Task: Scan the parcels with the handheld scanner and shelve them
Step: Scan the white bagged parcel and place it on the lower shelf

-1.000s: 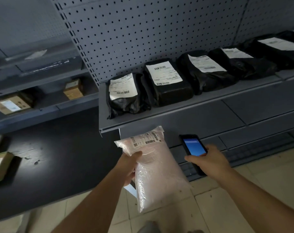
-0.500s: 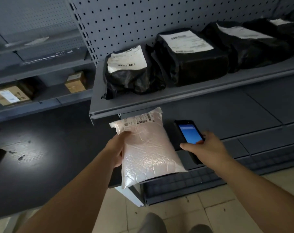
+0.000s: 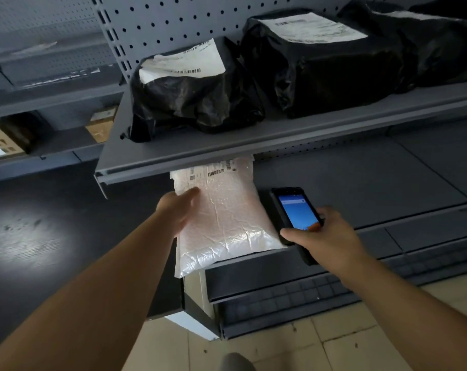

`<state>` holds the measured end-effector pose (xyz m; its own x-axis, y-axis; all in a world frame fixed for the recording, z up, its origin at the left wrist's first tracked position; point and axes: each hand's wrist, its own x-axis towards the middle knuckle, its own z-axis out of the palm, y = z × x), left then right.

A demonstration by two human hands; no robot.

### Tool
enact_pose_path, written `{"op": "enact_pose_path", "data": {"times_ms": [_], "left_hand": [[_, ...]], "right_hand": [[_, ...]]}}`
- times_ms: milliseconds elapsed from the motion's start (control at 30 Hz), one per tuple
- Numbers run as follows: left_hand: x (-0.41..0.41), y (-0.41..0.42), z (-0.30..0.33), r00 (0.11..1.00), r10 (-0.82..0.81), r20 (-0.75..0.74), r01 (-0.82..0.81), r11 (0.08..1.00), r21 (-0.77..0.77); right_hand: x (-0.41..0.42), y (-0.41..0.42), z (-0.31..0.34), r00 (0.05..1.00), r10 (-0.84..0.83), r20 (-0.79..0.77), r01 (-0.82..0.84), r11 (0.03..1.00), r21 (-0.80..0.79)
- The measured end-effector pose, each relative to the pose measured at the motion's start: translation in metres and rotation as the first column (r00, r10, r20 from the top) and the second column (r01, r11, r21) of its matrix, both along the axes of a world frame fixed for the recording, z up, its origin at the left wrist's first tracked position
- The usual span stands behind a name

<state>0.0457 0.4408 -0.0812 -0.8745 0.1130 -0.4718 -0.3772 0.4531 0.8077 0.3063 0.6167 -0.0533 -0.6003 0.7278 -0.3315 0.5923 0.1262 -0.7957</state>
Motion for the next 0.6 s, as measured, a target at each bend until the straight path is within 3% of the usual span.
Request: {"op": "enact_pose_path", "data": {"times_ms": [267, 600], "left_hand": [[0.009, -0.018, 0.014, 0.954, -0.158, -0.253, 0.075, 0.948, -0.309], [0.118, -0.064, 0.092, 0.865, -0.459, -0.200, 0.285, 0.780, -0.557]], "right_hand": [[0.002, -0.011, 0.017, 1.000, 0.022, 0.020, -0.022, 1.000, -0.010], [0.026, -0.040, 0.102, 0.977, 0.128, 0.169, -0.127, 0.992, -0.018]]}}
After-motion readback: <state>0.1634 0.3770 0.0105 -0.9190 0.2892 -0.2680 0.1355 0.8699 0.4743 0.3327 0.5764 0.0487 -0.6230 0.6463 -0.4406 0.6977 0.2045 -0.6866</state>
